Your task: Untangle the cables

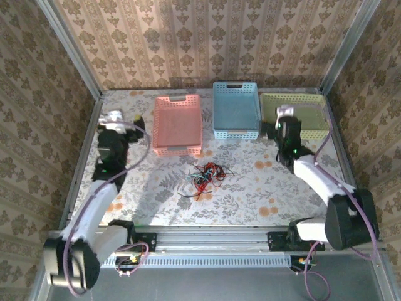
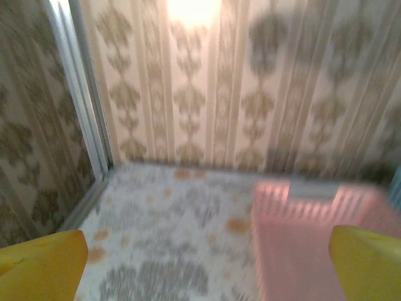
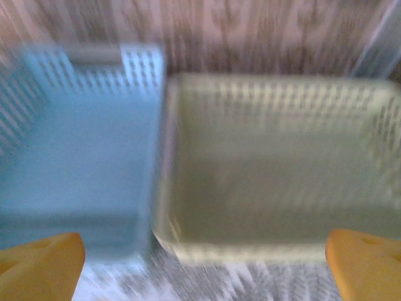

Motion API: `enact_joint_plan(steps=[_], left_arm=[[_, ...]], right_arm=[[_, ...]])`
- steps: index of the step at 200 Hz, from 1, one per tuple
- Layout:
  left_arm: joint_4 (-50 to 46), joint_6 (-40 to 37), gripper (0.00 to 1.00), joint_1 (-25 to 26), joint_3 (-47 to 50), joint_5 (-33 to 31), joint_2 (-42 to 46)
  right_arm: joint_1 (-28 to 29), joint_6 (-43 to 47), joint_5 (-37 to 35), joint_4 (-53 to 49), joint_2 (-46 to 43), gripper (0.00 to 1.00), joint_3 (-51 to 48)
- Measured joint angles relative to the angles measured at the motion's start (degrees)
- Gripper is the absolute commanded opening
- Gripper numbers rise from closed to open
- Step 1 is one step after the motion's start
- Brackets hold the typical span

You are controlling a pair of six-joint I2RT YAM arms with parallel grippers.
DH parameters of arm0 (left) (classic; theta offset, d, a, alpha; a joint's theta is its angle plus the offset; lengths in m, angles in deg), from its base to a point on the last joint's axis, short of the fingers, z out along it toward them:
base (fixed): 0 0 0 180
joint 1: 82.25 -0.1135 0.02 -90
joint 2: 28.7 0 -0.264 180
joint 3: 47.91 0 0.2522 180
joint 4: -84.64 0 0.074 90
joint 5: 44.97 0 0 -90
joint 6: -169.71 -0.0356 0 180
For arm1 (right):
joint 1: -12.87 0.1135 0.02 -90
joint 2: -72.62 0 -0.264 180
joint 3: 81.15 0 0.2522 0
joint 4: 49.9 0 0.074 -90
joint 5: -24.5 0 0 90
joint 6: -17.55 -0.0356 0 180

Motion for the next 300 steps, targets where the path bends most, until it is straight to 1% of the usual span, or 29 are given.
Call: enact_joint_plan(steps=[3,10,21,25,34,35,39,47,56,60,75,94,110,114,132,147,166,187,210,231,256,278,290,300], left_arm=[[-1.55,1.33,1.00,-0.02,-1.33,-0.17,0.68],[-7.34,5.81,1.00,-0.11,-5.55,-0.33,3.28],[-13.27,11.34,1.00,-0.61,-8.90,0.24,7.69],[-14.53,13.49,1.00,-0.87,-8.90,0.61,9.90],[-17.22,17.25,1.00,-1.31,-7.21,1.77,14.53],[-17.44,17.49,1.00,-1.36,-7.04,1.95,14.95],[-18.78,18.99,1.00,-1.73,-5.73,2.71,17.51],[-21.86,21.18,1.00,-2.32,-3.63,4.22,21.35],[-26.14,23.43,1.00,-2.78,-2.14,5.18,24.57],[-28.02,24.37,1.00,-2.93,-1.75,5.44,25.46],[-34.23,27.17,1.00,-3.17,-0.63,7.02,27.74],[-36.70,29.16,1.00,-3.15,2.64,11.67,29.51],[-36.33,30.34,1.00,-3.06,6.47,16.85,28.55],[-36.13,30.58,1.00,-2.97,7.32,17.81,28.00],[-34.60,31.93,1.00,-1.29,10.71,21.38,22.58],[-33.92,32.37,1.00,1.77,11.50,22.10,17.44],[-32.59,32.57,1.00,6.60,11.32,21.46,11.54],[-32.22,32.76,1.00,11.15,10.16,19.65,6.49],[-31.95,33.86,1.00,13.55,8.74,17.81,2.19],[-31.76,34.91,1.00,13.90,8.70,16.81,0.85],[-31.32,36.65,1.00,13.97,8.74,15.98,0.85],[-30.86,37.29,1.00,14.19,8.90,15.67,0.87],[-30.93,37.27,1.00,14.34,8.90,15.21,0.96],[-30.97,37.03,1.00,14.34,8.87,14.73,0.98]], right_arm=[[0.66,-1.14,0.31,-3.19,-0.87,1.00,4.11],[1.44,-3.67,1.11,-7.89,-2.29,1.00,9.90],[1.64,-8.94,2.91,-13.03,-5.95,1.00,15.17],[1.18,-10.45,4.11,-14.29,-7.74,0.95,15.58],[-0.52,-13.81,8.09,-17.35,-12.22,0.80,14.64],[-0.63,-13.86,8.41,-17.62,-12.52,0.77,14.49],[-1.36,-14.95,10.40,-19.04,-14.49,0.74,13.40],[-2.27,-16.85,13.09,-22.18,-17.40,0.72,11.58],[-1.92,-17.62,15.28,-26.10,-19.52,0.72,9.62],[-1.38,-17.86,15.82,-27.28,-20.04,0.69,8.98],[3.19,-18.53,18.03,-33.38,-21.49,0.67,5.77],[9.62,-19.39,18.99,-37.86,-22.14,0.65,1.79],[14.08,-20.44,19.45,-39.23,-21.94,0.59,-0.98],[15.13,-21.03,19.47,-39.36,-21.77,0.59,-1.49],[20.20,-22.60,19.56,-39.12,-19.30,0.56,-3.08],[25.09,-24.04,18.67,-38.23,-16.65,0.57,-3.61],[31.50,-26.03,17.03,-36.26,-12.74,0.63,-3.72],[35.34,-28.59,15.98,-33.94,-8.92,0.65,-3.69],[38.40,-31.36,14.84,-30.93,-4.04,0.68,-3.69],[40.48,-32.85,14.62,-27.78,0.59,0.69,-3.56],[41.07,-32.87,14.23,-25.24,6.95,0.68,-2.19],[41.00,-31.98,13.27,-24.09,12.79,0.60,0.50],[40.94,-31.12,12.98,-23.96,15.32,0.51,2.45],[40.68,-29.64,12.59,-23.76,17.25,0.47,4.37]])
